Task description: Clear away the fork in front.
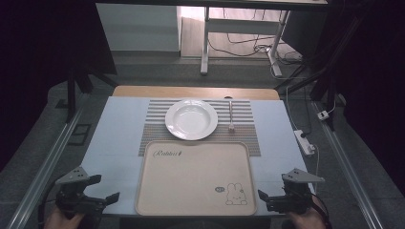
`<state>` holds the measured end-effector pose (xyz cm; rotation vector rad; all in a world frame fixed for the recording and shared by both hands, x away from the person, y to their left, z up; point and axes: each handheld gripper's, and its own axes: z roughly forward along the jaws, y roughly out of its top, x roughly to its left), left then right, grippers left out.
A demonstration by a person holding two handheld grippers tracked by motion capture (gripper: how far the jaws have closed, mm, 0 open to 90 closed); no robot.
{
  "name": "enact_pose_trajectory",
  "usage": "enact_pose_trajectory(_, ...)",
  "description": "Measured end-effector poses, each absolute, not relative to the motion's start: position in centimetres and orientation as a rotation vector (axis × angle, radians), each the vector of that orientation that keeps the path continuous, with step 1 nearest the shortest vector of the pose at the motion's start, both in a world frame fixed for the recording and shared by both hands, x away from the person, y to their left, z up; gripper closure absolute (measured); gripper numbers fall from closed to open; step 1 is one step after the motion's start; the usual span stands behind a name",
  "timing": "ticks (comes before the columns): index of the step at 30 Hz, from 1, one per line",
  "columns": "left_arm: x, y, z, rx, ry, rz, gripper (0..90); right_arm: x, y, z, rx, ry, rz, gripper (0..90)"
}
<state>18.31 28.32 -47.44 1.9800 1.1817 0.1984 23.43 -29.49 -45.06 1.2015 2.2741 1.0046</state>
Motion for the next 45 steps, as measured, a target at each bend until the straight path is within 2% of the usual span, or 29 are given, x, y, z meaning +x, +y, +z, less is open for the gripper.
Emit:
enact_pose_trajectory(25, 18.4, 28.2, -47.5, 1.995, 1.183, 0.196, 0.1, 26.6, -27.3, -45.8, 1.165, 2.380, 1.042, 0.0)
enact_pose_trajectory(45, 18.4, 28.2, -47.5, 1.995, 1.183, 0.196, 0.5, 32.1, -25.3, -47.1, 1.136, 2.426, 0.944, 0.0)
